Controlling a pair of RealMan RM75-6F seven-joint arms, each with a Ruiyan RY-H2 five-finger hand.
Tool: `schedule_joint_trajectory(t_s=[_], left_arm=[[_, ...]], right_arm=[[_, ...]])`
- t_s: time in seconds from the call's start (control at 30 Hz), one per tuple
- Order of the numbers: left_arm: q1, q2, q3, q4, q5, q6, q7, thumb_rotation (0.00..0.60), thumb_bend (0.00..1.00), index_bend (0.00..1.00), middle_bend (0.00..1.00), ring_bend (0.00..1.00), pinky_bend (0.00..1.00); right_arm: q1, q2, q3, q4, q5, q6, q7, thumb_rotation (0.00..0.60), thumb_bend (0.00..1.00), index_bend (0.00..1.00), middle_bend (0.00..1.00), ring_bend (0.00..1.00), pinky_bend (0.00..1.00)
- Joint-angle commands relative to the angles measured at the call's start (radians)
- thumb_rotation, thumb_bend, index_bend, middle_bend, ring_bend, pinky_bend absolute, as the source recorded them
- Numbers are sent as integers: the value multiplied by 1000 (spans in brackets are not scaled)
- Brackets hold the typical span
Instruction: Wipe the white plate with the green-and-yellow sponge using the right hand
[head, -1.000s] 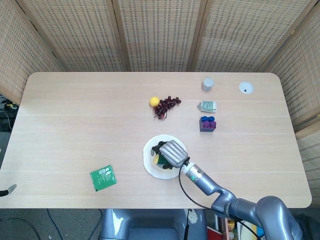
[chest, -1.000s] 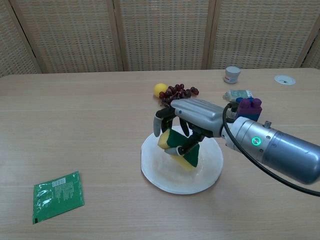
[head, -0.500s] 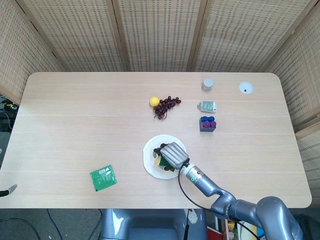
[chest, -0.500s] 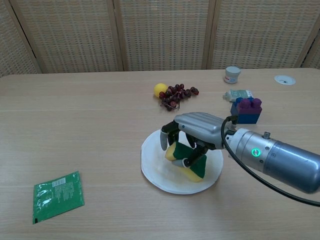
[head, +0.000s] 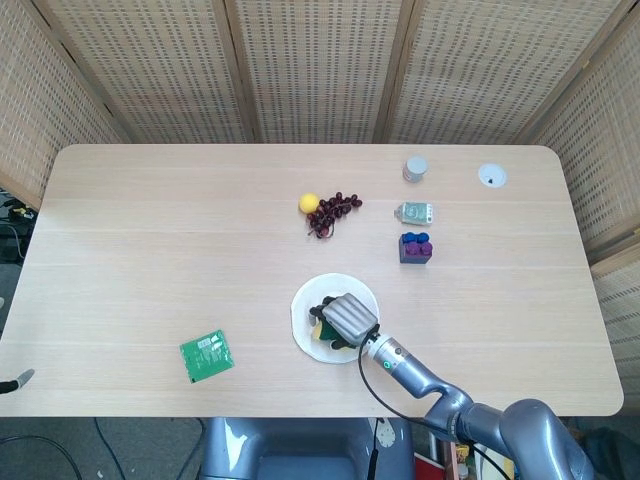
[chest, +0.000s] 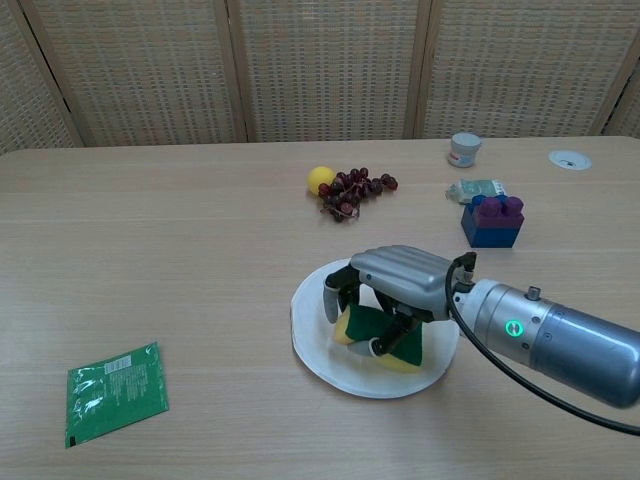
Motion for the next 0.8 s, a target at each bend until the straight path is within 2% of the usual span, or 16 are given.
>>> schedule_joint_trajectory(t_s=[0.03,0.2,0.33,0.47,0.6,0.7,0.8], left_arm=[[1,0,0,0,1,2,0,600,0,0,0,0,0],[2,2,1,-2,4,4,-4,600,0,0,0,0,0],[6,7,3,-5,14,11,-13,600,0,0,0,0,0],[12,14,8,-6,27,17,-33,600,0,0,0,0,0],[14,20,12,-6,40,18,-49,600,0,0,0,0,0],[16,23,15,-6,47,19,-58,600,0,0,0,0,0],[17,25,20,-8,59,19,-61,600,0,0,0,0,0]], right_arm=[[0,-3,-1,8,-3,3,4,600,294,453,543,393,561],[-2,2,3,7,-4,15,14,600,293,453,543,393,561],[0,38,27,-40,-10,68,14,600,293,454,544,393,558],[0,124,77,-158,-8,142,-29,600,293,455,544,393,544],[-17,234,114,-291,18,165,-110,600,293,455,544,393,541],[-47,311,114,-350,50,159,-176,600,293,455,545,393,541],[-91,370,86,-364,80,142,-228,600,293,455,545,393,540]])
